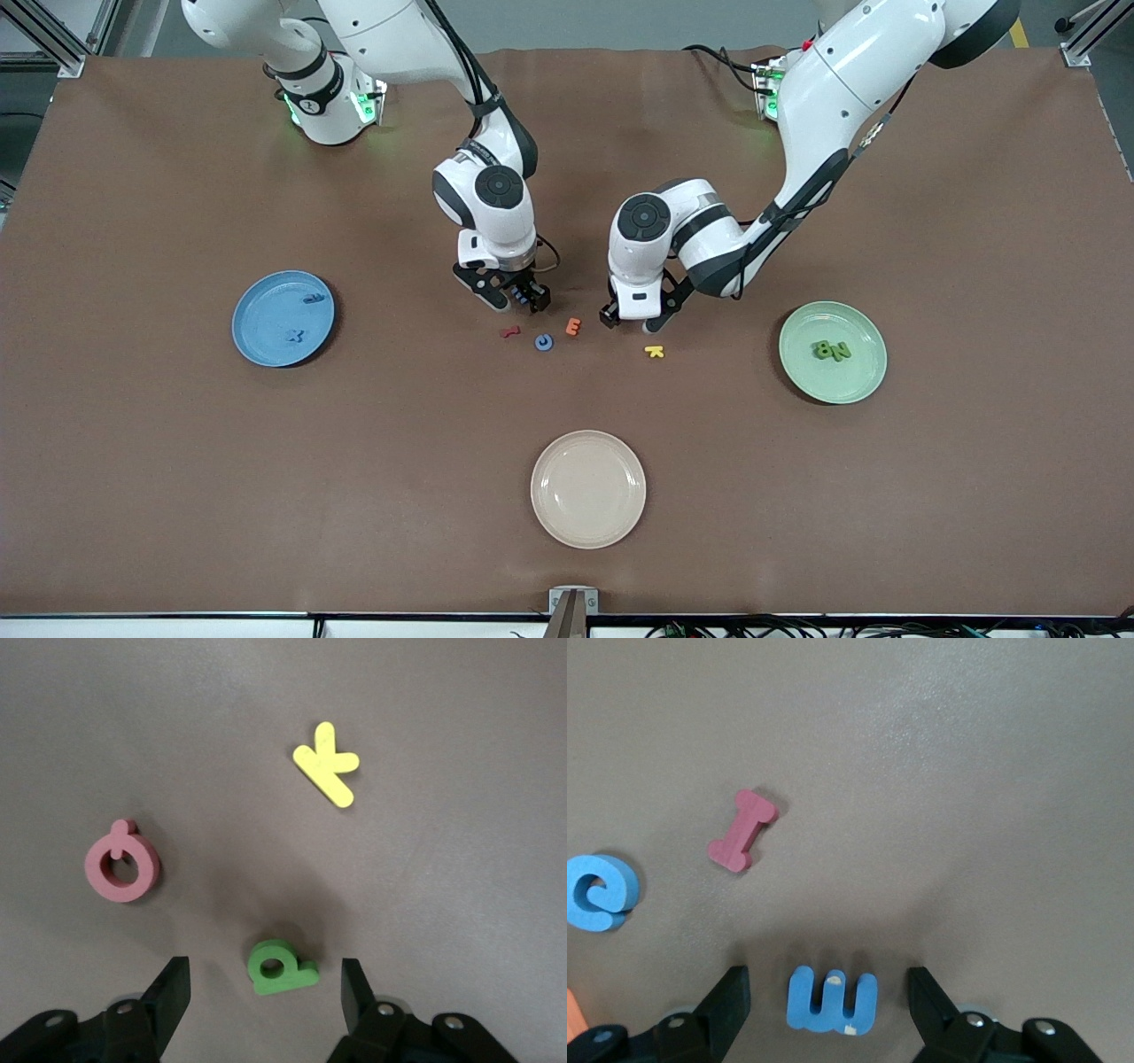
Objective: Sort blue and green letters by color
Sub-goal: 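Grasp the blue m with the right gripper while the left grasps green d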
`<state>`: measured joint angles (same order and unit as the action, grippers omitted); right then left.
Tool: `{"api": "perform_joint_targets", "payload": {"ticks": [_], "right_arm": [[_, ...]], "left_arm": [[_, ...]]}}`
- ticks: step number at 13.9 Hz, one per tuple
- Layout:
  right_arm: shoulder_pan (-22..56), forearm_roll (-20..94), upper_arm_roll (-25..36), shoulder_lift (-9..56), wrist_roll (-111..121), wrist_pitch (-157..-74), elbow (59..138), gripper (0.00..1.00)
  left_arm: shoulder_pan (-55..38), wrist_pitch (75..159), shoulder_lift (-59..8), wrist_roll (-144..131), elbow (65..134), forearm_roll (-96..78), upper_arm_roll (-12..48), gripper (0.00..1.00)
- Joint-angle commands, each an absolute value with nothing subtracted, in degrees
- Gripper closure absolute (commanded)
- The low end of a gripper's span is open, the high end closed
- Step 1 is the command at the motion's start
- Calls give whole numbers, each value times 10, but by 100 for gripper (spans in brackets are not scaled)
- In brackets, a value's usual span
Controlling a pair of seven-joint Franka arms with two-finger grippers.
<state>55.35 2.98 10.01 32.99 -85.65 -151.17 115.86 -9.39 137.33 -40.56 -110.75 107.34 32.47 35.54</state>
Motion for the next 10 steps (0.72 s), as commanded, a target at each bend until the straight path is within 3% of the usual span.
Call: {"api": "perform_joint_targets", "payload": {"ticks": [1,5,8,10], "right_arm": [[568,20,104,342,-881,-1493,1155,30],[568,20,105,342,-882,-1489,1155,56],[567,20,105,341,-881,-1486,1153,97],[563,12,112,338,-876,-1460,1143,100]], "left_arm": [[-100,1396,-412,-1120,1069,341,348,27],[-100,1397,-428,-1135,1062,374,345,31],[-100,1397,-433,-1138,1061,379,345,34],[-100,1397,-440,-1138,1055,379,345,36]]}}
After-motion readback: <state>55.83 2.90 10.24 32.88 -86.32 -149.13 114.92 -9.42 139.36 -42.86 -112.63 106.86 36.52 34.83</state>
